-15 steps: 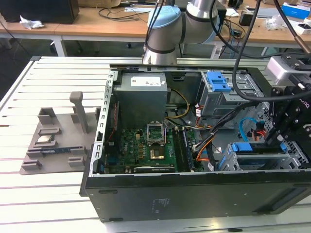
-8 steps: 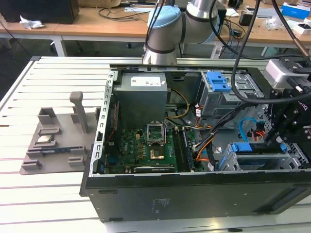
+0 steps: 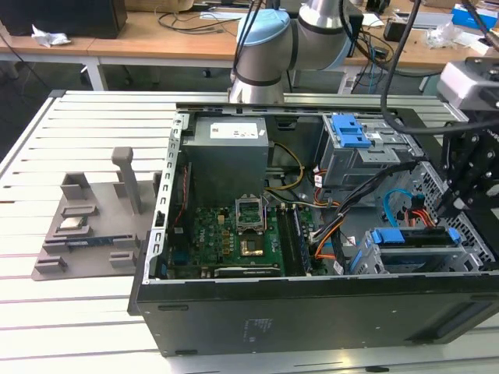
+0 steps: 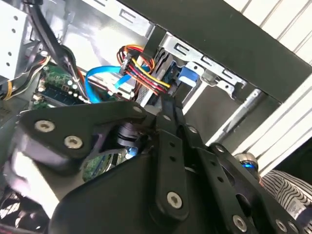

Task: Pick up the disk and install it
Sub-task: 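Insert the first disk wire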

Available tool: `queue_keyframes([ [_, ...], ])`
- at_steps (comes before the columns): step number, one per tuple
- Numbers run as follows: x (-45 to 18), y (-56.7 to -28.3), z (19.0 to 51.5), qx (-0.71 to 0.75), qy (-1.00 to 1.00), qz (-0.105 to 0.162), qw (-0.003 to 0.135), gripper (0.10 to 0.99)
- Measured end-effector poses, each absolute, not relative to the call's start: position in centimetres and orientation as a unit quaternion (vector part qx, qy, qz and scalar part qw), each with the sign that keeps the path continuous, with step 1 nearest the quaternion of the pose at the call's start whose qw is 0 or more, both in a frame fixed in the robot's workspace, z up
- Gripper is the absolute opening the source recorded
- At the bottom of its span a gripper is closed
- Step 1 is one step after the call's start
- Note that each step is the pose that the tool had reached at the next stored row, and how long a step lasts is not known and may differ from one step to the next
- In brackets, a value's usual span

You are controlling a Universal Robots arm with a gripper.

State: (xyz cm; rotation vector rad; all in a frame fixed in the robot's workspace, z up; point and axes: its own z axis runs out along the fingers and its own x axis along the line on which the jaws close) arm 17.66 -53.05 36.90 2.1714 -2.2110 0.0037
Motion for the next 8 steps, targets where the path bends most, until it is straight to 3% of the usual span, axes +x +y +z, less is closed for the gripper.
queue_keyframes([
  [2,17.7,-52.9,37.9,0.701,-0.713,0.001,0.021,0.102],
  [8,17.7,-52.9,38.8,0.701,-0.713,0.001,0.021,0.106],
])
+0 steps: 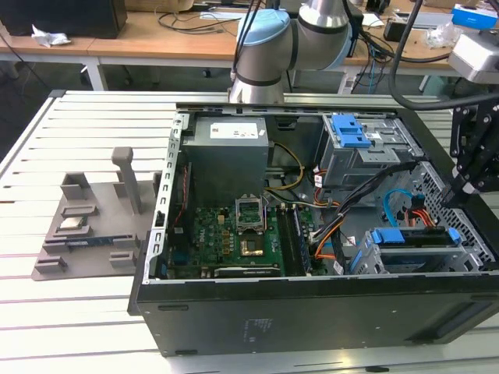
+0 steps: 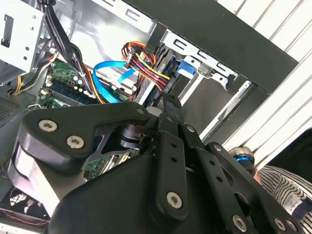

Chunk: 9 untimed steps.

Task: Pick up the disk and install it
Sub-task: 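Insert the first disk wire, then insert the second disk wire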

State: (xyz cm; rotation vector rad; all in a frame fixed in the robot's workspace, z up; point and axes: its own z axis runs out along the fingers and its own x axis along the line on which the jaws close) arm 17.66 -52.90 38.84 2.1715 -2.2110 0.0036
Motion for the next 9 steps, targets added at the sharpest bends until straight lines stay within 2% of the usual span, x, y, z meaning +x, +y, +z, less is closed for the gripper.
queue_keyframes([
  [9,17.67,-52.90,38.85,0.701,-0.713,0.001,0.021,0.106],
])
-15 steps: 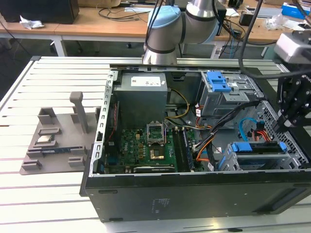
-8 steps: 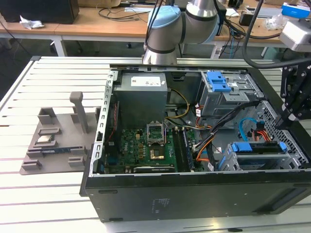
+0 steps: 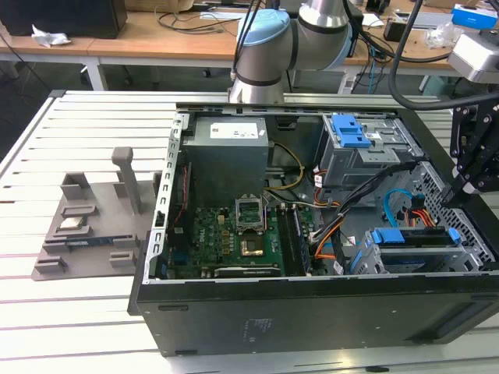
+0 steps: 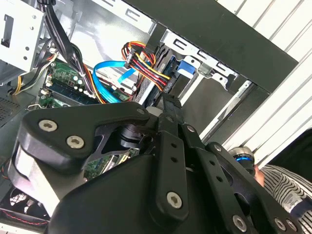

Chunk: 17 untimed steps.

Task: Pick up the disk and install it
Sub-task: 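Insert the second disk wire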

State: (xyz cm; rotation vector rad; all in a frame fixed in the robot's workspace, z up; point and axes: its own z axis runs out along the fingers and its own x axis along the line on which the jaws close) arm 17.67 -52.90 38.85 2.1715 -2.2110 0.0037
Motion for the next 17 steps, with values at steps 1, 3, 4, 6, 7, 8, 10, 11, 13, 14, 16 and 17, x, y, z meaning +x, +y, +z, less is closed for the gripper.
queue_keyframes([
  [1,17.7,-52.9,38.8,0.701,-0.713,0.001,0.021,0.106],
  [3,17.7,-52.9,38.9,0.701,-0.713,0.001,0.021,0.106],
  [4,17.7,-52.9,38.8,0.701,-0.713,0.001,0.021,0.106],
  [6,17.7,-52.9,38.8,0.701,-0.713,0.001,0.021,0.235],
  [7,17.7,-52.9,38.8,0.701,-0.713,0.001,0.021,0.235],
  [8,17.7,-52.9,38.8,0.701,-0.713,0.001,0.021,0.302],
  [10,17.6,-52.5,38.9,0.701,-0.713,0.001,0.021,0.302],
  [11,17.5,-52.1,38.9,0.701,-0.713,0.001,0.021,0.302],
  [13,16.5,-51.9,38.8,0.701,-0.713,0.001,0.021,0.302],
  [14,16.2,-51.9,38.8,0.701,-0.713,0.001,0.021,0.302],
  [16,15.0,-51.9,38.7,0.701,-0.713,0.001,0.021,0.302],
  [17,14.5,-51.9,38.4,0.702,-0.712,0.001,0.021,0.302],
])
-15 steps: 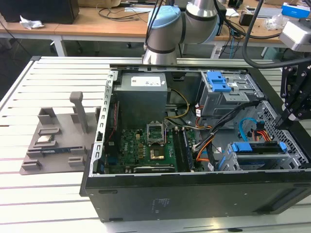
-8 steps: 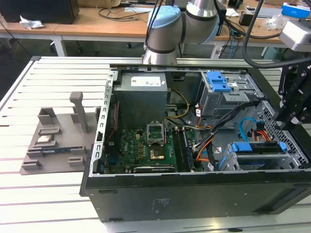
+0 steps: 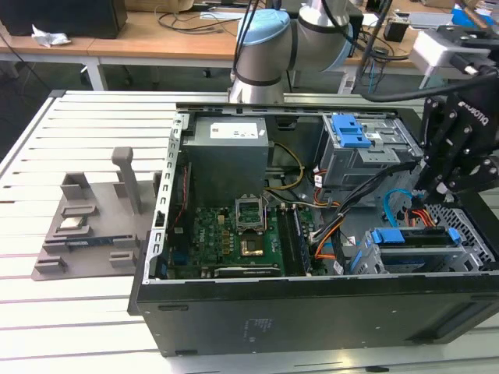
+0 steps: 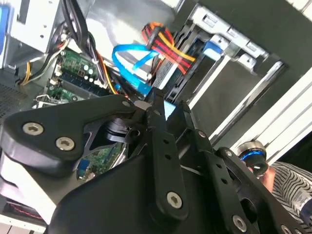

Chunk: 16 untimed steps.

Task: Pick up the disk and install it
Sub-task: 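Insert the second disk wire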

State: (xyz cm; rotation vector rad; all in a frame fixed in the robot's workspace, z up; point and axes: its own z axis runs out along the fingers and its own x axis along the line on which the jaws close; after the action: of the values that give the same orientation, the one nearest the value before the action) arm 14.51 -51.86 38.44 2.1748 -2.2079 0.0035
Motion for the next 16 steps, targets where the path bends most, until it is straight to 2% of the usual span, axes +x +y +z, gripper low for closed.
queue_keyframes([
  [10,14.20,-51.84,37.29,0.705,-0.709,0.001,0.021,0.286],
  [11,14.20,-51.84,37.29,0.705,-0.709,0.001,0.021,0.161],
  [16,14.20,-52.33,37.28,0.705,-0.709,0.001,0.021,0.161],
])
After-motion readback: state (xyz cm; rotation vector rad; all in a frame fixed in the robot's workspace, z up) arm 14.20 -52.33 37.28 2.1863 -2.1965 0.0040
